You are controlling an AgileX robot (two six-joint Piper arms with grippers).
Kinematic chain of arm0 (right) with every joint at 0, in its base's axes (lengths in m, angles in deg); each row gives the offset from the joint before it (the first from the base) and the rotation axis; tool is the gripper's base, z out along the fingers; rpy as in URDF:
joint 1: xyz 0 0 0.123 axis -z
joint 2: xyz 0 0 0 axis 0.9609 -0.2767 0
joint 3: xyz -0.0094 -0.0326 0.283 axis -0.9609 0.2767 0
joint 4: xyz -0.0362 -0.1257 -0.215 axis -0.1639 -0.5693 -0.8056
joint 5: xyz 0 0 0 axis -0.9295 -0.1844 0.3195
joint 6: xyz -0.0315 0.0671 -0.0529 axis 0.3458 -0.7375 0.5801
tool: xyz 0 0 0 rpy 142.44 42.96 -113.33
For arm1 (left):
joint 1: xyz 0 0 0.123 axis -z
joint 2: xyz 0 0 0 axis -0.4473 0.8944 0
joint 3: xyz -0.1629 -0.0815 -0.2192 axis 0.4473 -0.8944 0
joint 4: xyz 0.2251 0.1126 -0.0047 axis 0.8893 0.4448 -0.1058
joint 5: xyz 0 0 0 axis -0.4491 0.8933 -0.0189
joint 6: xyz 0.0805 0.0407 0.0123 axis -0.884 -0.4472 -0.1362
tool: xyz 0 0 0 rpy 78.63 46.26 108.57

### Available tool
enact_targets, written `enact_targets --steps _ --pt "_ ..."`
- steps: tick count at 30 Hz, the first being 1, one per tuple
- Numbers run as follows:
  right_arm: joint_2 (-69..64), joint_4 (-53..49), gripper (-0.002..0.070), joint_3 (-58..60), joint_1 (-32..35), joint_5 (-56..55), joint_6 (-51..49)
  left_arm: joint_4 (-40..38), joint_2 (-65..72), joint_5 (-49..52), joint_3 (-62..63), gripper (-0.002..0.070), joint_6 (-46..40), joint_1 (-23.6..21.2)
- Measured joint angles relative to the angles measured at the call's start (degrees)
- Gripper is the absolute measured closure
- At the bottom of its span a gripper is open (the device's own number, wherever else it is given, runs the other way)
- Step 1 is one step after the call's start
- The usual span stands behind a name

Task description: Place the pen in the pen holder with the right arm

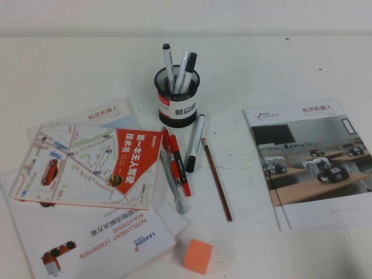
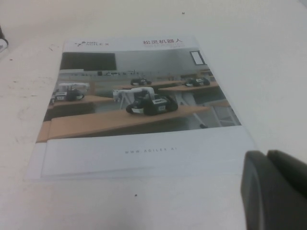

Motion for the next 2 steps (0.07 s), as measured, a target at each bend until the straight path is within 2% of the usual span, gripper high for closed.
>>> enact_targets --steps 2 --pt "0.00 0.00 0.0695 0.00 0.00 0.00 0.00 0.00 0.00 0.00 0.00 0.0678 0.00 0.00"
